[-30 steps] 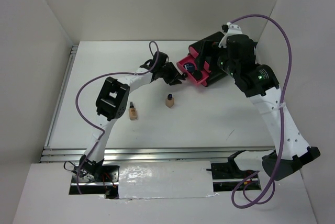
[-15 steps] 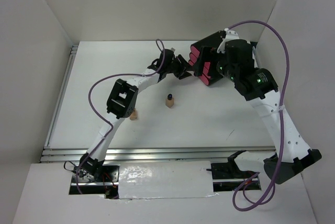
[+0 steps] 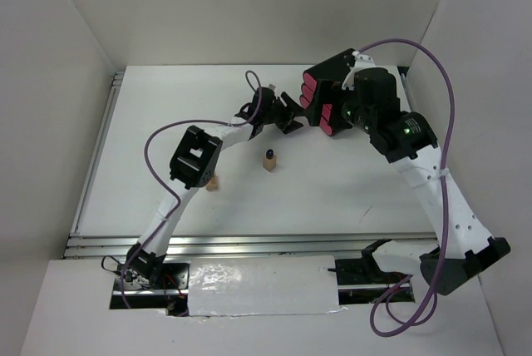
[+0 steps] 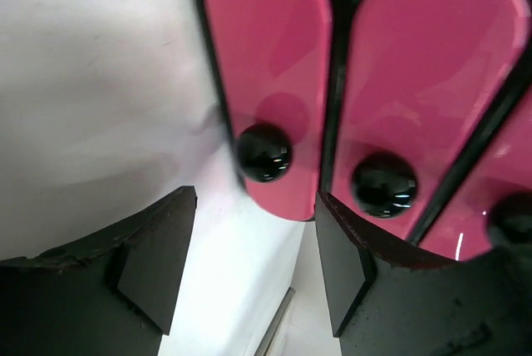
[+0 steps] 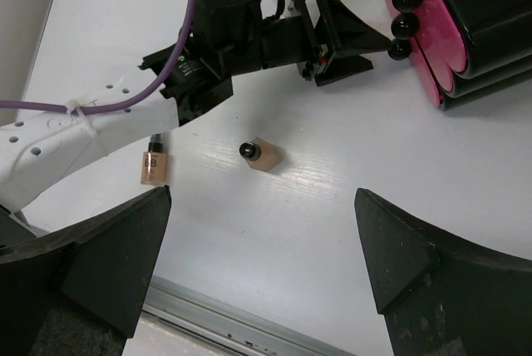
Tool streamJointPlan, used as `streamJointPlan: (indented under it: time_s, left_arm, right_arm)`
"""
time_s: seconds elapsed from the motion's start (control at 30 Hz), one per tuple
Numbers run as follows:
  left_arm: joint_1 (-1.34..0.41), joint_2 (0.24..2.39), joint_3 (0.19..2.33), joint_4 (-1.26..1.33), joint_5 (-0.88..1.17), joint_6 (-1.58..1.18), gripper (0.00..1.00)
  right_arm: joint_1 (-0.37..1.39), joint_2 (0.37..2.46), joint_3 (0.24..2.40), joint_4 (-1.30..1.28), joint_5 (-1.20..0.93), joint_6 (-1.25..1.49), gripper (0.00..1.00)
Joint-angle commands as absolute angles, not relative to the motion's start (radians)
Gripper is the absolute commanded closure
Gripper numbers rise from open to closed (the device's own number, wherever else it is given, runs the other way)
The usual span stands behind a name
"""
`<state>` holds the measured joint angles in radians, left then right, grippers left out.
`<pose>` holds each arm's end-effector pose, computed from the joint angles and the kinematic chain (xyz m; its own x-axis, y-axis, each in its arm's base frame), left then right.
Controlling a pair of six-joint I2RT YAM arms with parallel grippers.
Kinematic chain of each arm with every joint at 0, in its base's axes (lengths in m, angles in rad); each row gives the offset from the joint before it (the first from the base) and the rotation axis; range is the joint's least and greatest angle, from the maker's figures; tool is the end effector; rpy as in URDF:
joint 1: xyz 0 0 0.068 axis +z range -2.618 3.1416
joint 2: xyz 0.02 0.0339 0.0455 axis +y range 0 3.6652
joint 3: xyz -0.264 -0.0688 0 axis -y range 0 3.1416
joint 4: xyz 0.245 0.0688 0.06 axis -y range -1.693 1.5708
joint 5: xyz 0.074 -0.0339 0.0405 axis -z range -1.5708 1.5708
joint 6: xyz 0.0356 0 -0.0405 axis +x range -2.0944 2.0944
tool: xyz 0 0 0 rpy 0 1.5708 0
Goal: Organize the makeup
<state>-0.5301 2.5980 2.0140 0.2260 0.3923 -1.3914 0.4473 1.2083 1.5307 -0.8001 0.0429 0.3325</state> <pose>0.4966 -0.3068 0.1276 -0.8176 -0.5747 -0.0353 -0.1590 0.2843 -0.9455 0.2144 0.1012 0.4445 -0.5217 0.1114 -0.8458 -0.2407 0.9319 0.2712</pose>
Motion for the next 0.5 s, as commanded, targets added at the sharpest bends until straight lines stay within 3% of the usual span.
streamJointPlan:
  time_s: [0.0,0.17,0.47]
  left_arm:
    - [-0.535,2.609,2.029,0.363,0.382,-1.423,0.28]
    - [-0.537,2.667,2.089,0.397,0.379,-1.456,0.28]
    - [-0.538,2.740,2.131,0.417,0.380,-1.497,0.37]
  right_arm:
    - [0.451,1.178,1.531,-0.752,0.035,0.333,0.00]
    - [0.449,1.178,1.526,-0.758,0.043,0.328,0.00]
    - [0.449,1.186,1.540,-0.758,0.048,0.322,0.00]
